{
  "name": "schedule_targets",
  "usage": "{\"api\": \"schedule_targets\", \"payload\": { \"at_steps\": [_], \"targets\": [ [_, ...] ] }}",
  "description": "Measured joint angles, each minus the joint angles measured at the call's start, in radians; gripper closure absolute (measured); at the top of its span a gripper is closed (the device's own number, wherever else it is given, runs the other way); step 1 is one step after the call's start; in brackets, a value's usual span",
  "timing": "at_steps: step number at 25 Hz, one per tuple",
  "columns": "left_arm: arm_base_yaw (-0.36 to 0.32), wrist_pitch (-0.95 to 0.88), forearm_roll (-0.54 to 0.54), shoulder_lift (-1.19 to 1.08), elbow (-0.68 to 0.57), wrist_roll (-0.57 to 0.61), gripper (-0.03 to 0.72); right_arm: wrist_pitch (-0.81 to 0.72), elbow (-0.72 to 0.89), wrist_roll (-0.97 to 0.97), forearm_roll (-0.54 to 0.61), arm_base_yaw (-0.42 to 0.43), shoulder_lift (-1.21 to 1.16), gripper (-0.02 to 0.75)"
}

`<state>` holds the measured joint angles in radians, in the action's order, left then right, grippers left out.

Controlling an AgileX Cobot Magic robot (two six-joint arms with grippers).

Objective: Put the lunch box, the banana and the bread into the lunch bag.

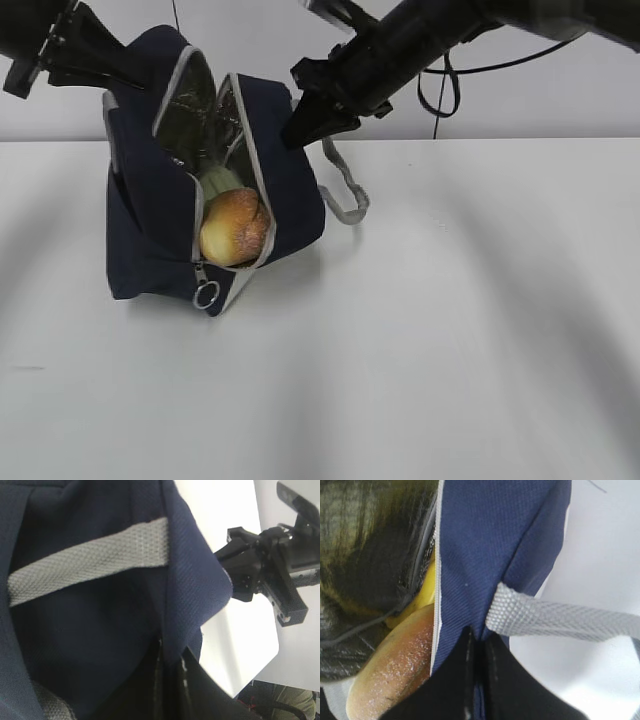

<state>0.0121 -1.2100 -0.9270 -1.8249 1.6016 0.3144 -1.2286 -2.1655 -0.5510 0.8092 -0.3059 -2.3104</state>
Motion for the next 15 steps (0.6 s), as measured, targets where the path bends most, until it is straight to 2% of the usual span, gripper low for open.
{"api": "schedule_targets", "payload": {
  "at_steps": [5,7,12,15],
  "targets": [
    [0.067,0.004,-0.027,0.0,0.0,0.004,0.705,-0.018,-0.001,0.088,-0.138,0.039,0.093,0.729],
    [0.084,0.004,-0.046,0.0,0.0,0.004,0.705,-0.024,0.025,0.107,-0.16,0.065,0.14,0.73],
    [0.114,0.014,-0.173,-0.022,0.0,0.004,0.705,-0.03,0.157,0.124,-0.208,0.131,0.274,0.73],
    [0.138,0.038,-0.199,-0.052,0.0,0.004,0.705,-0.034,0.204,0.119,-0.22,0.147,0.315,0.73]
  ]
}}
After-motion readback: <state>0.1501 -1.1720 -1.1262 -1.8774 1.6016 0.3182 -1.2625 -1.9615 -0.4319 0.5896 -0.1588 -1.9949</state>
